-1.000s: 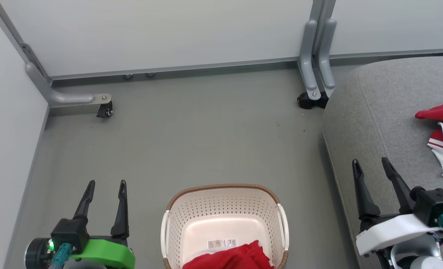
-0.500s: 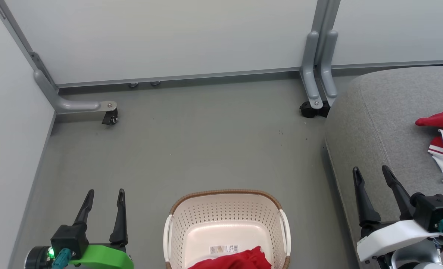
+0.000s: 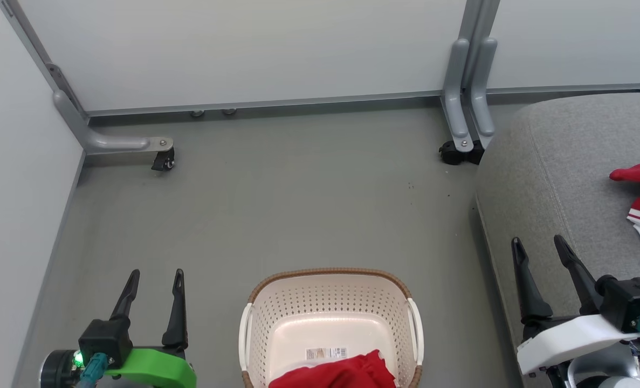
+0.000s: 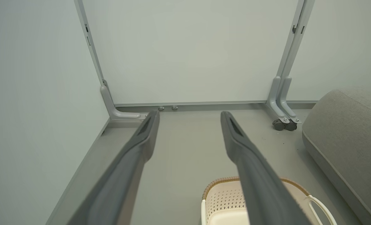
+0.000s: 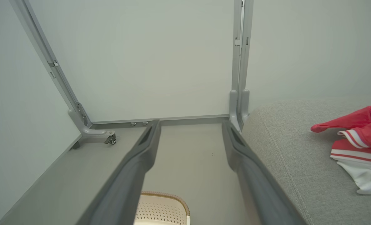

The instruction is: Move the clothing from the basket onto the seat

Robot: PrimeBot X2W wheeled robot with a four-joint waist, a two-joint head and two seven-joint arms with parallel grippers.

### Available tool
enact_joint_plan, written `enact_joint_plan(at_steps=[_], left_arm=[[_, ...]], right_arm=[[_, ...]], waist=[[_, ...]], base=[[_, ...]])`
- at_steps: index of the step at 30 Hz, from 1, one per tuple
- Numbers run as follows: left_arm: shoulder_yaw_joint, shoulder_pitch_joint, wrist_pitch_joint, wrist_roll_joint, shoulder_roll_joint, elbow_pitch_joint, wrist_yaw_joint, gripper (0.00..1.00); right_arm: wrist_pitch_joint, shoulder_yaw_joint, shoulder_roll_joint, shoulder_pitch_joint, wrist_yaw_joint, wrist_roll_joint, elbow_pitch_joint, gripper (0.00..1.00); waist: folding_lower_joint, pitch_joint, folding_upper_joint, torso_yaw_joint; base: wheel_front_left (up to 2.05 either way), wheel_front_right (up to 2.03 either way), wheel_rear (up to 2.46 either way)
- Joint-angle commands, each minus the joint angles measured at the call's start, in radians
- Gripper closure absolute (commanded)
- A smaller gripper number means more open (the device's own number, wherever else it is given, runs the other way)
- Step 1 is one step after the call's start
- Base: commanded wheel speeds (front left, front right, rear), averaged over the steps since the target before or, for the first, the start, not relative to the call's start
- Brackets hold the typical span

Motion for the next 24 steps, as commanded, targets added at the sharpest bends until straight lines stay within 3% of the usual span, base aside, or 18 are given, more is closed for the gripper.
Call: enact_joint_plan(at_steps=[1,4,11,24], left_arm=[[0.003,-0.026,0.0,0.02,-0.003,-0.002,-0.001,0.0],[-0.006,-0.056,0.0,0.035,-0.011,-0.001,0.001,0.0],[-0.098,-0.186,0.0,0.084,-0.042,0.074,-0.038,0.0],[-0.402,-0.487,0.03,0.067,-0.079,0.422,-0.087,0.0]], right_arm=[[0.001,-0.001,-0.001,-0.01,0.0,0.008,-0.007,0.0],[0.005,0.001,-0.001,-0.027,0.0,0.011,-0.02,0.0],[0.008,0.02,-0.001,-0.095,0.0,-0.006,-0.066,0.0],[-0.023,0.04,-0.001,-0.238,0.0,-0.018,-0.108,0.0]], waist=[[0.0001,0.012,0.0,0.004],[0.0001,0.04,0.0,0.007],[0.0001,0.157,0.0,-0.007],[0.0001,0.467,0.0,-0.09]], base=[[0.0,0.0,0.0],[0.0,0.0,0.0],[0.0,0.0,0.0],[0.0,0.0,0.0]])
